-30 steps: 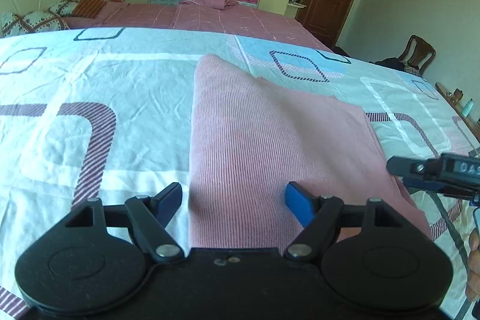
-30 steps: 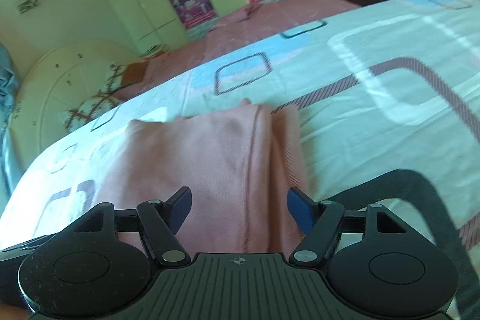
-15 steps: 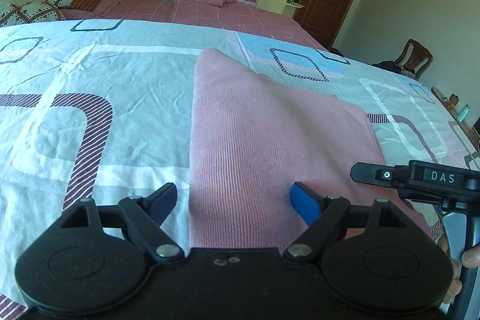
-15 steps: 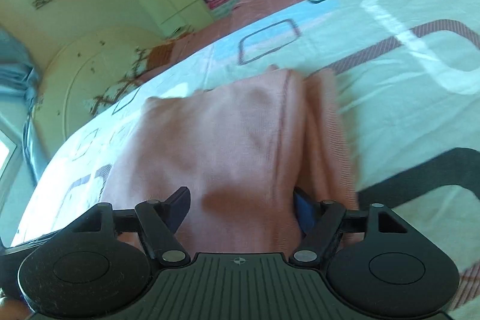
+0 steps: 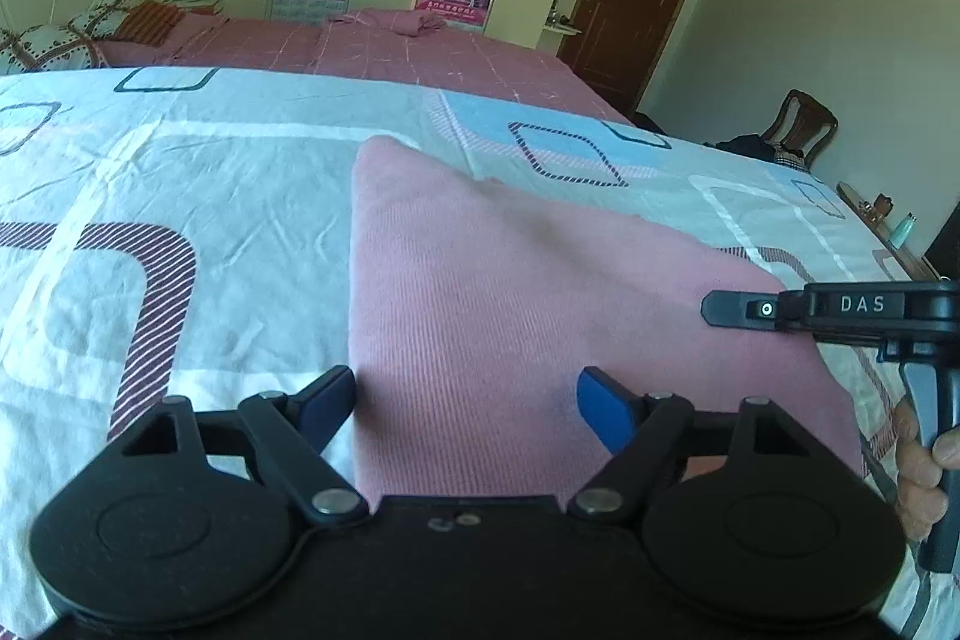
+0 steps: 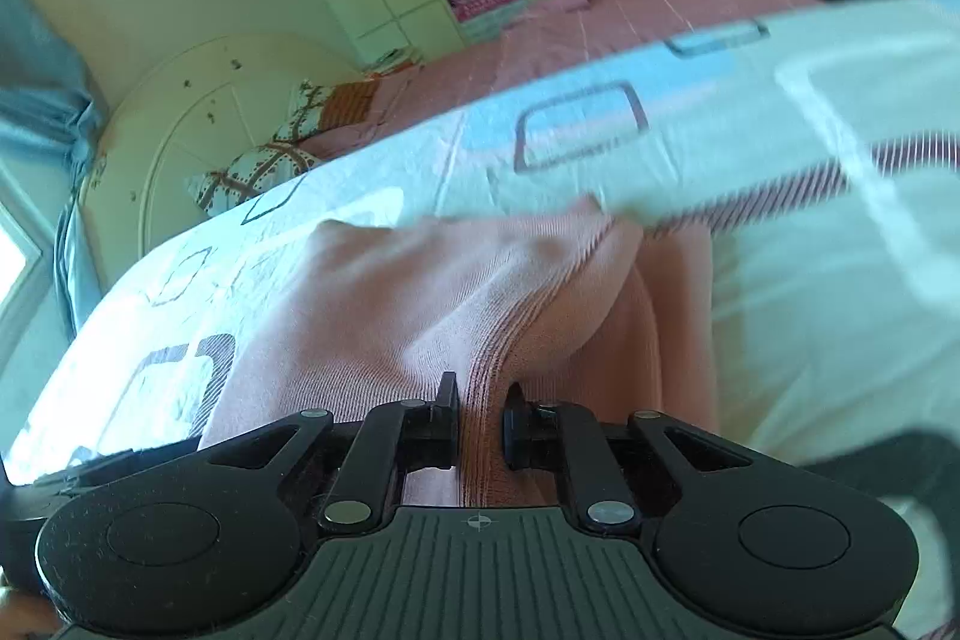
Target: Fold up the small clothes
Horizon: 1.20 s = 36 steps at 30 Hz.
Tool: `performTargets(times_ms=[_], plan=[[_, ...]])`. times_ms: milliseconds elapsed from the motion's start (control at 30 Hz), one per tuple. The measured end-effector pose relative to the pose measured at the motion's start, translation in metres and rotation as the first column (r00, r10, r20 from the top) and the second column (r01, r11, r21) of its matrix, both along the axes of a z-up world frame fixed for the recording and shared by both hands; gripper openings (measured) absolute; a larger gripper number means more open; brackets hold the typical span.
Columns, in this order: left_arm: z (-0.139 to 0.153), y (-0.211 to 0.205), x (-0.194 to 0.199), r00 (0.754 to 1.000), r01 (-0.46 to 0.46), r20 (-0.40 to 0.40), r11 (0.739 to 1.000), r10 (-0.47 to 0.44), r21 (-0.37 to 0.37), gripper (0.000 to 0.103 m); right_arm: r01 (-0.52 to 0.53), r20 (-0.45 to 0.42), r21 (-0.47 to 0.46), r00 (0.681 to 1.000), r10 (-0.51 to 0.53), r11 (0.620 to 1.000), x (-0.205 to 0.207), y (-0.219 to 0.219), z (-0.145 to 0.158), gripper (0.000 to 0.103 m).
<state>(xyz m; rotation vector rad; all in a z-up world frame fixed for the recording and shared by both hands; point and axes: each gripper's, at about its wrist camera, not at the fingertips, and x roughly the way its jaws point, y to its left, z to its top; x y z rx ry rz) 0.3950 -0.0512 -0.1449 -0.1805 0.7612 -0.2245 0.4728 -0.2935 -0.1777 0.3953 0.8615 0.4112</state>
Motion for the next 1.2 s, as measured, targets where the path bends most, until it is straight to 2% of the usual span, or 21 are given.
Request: performTargets(times_ms=[100,200,233,267,300,367,400,467,533,600,733,900,933,1000,1100,1200], plan=[[0.0,-0.009,0.002,1.0,0.011,0.02,1.0,-0.011,0.002,0.081,-0.023,0.059,-0.088,0.998,0.028,0.996,0.001,-0.004,0.017,0.012],[-0.004,-0.016,0.002,0.999,0.027,0.017,1.0,-0.027,0.012,0.083,0.0,0.051,-0.186,0.999,0.01,0.983,0.003,-0.006,0.009,0.012],[-0.008,-0.018,0.002,0.999,0.037,0.01,0.999,-0.038,0.038,0.083,0.01,0.011,-0.178,1.0,-0.008,0.984,0.003,-0.01,-0.001,0.012],[-0.013,-0.019,0.003,0.999,0.042,-0.008,0.997,-0.042,0.057,0.085,0.011,-0.051,-0.125,0.999,-0.018,0.992,0.004,-0.013,-0.012,0.012],[-0.019,-0.014,0.006,0.998,0.042,-0.041,0.999,-0.041,0.025,0.085,0.022,-0.115,-0.078,0.993,-0.031,0.997,0.006,-0.017,-0.025,0.012],[-0.025,0.0,0.011,0.995,0.002,-0.098,0.997,-0.01,-0.082,0.085,0.066,-0.112,-0.069,0.991,-0.073,0.995,0.0,-0.021,-0.03,0.012],[-0.024,0.002,0.011,0.995,0.001,-0.102,0.996,-0.01,-0.089,0.084,0.091,-0.103,-0.061,0.99,-0.097,0.994,-0.003,-0.024,-0.025,0.014],[-0.02,0.001,0.009,0.996,0.023,-0.081,0.998,-0.028,-0.061,0.083,0.11,-0.102,-0.033,0.988,-0.113,0.993,-0.013,-0.033,-0.015,0.022],[-0.018,0.001,0.007,0.996,0.028,-0.084,0.997,-0.034,-0.067,0.081,0.111,-0.098,-0.014,0.989,-0.112,0.994,-0.03,-0.042,-0.003,0.03],[-0.016,0.003,0.005,0.996,0.022,-0.089,0.997,-0.029,-0.075,0.081,0.099,-0.102,-0.02,0.99,-0.101,0.995,-0.048,-0.047,0.004,0.031],[-0.015,0.002,0.001,0.996,0.044,-0.075,0.998,-0.047,-0.046,0.082,0.089,-0.133,-0.017,0.987,-0.09,0.996,-0.082,-0.048,0.004,0.031],[-0.014,0.002,-0.005,0.995,0.053,-0.081,0.998,-0.056,-0.037,0.082,0.082,-0.155,-0.042,0.984,-0.088,0.996,-0.102,-0.042,-0.004,0.03],[-0.015,0.001,-0.006,0.995,0.055,-0.081,0.998,-0.057,-0.033,0.082,0.079,-0.145,-0.051,0.986,-0.086,0.996,-0.105,-0.04,-0.004,0.027],[-0.017,0.001,-0.007,0.995,0.055,-0.087,0.998,-0.058,-0.032,0.082,0.056,-0.139,-0.081,0.988,-0.067,0.995,-0.104,-0.034,-0.003,0.013],[-0.015,-0.002,-0.005,0.994,0.054,-0.092,0.998,-0.058,-0.04,0.078,0.0,-0.139,-0.15,0.99,-0.021,0.989,-0.099,-0.025,-0.003,0.01],[-0.012,-0.008,-0.007,0.994,0.063,-0.084,0.998,-0.065,-0.024,0.078,-0.034,-0.094,-0.214,0.995,0.014,0.976,-0.105,-0.026,0.014,0.007]])
